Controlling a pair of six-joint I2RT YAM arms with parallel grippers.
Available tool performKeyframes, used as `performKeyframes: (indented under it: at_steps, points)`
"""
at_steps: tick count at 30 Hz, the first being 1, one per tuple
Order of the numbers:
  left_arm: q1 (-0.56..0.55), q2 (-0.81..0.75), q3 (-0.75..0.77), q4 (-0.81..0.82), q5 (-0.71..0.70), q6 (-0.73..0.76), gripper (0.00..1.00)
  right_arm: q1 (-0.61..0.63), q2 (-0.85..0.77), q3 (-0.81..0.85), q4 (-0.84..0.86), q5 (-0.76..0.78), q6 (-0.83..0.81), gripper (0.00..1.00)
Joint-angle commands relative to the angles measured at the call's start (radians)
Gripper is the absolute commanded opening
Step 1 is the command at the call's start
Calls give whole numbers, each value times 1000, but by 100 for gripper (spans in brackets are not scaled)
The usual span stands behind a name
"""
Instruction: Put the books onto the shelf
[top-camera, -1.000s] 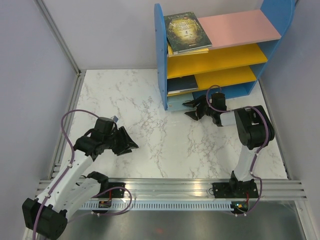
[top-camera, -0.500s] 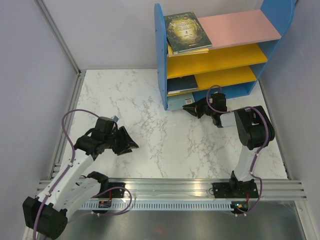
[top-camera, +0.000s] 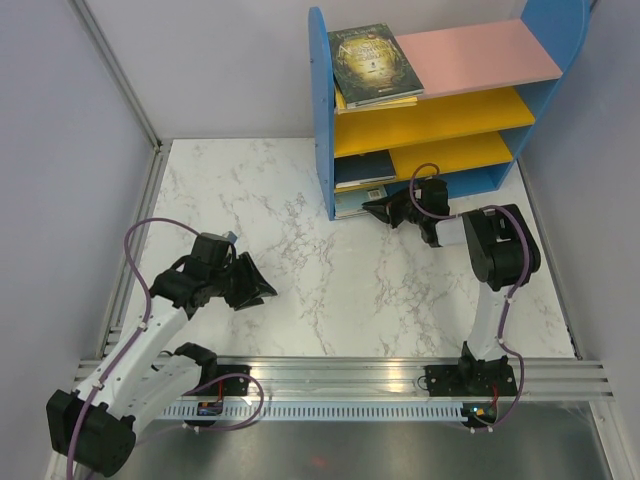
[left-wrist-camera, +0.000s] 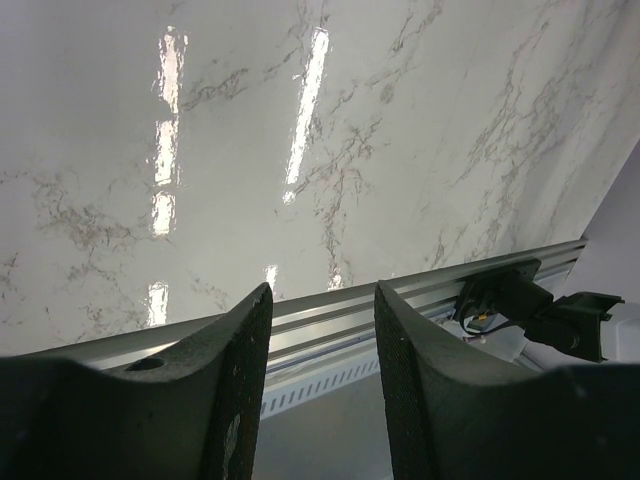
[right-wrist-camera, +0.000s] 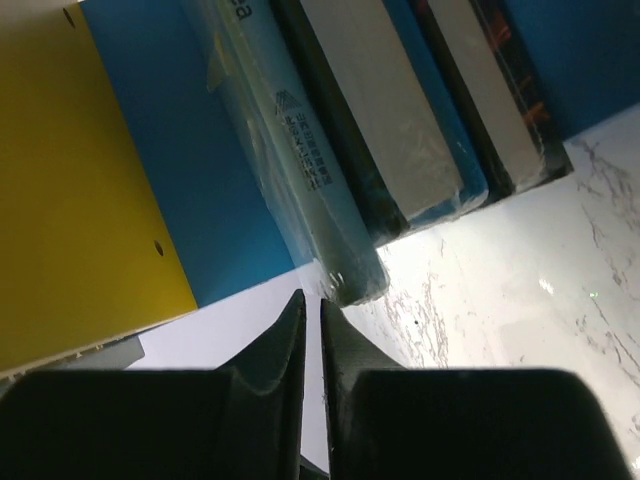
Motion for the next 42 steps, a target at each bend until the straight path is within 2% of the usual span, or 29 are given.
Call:
performKeyframes:
  at_steps: [1,10,13,14,18,23,28,32,39,42]
  points:
    - [7,8,24,24,-16,40,50,4,22,49,56,3,12,13]
    - [9,31,38,26,-13,55,50,10,-4,46,48,14,4,13]
    - [9,35,47,24,-12,67,50,10,-51,13,32,14,-12,18]
    - [10,35,49,23,-10,73,50,9,-67,2,21,14,-17,26]
    - [15,38,65,21,-9,93,50,10,-173,-67,-47,9,-84,41]
    - [18,45,72,20,-6,115,50,13,-389,-194,-207,11,-189,49]
    - [19,52,87,11,-15,154,50,32,-663,-319,-437,48,-372,53]
    - [27,60,154,-54,-79,214,50,44,-880,-400,-629,74,-460,53]
    - [32,64,312,-141,-176,280,50,50,-1326,-486,-872,109,-480,55]
    - [30,74,368,-173,-220,276,54,49,-1453,-463,-968,135,-479,56]
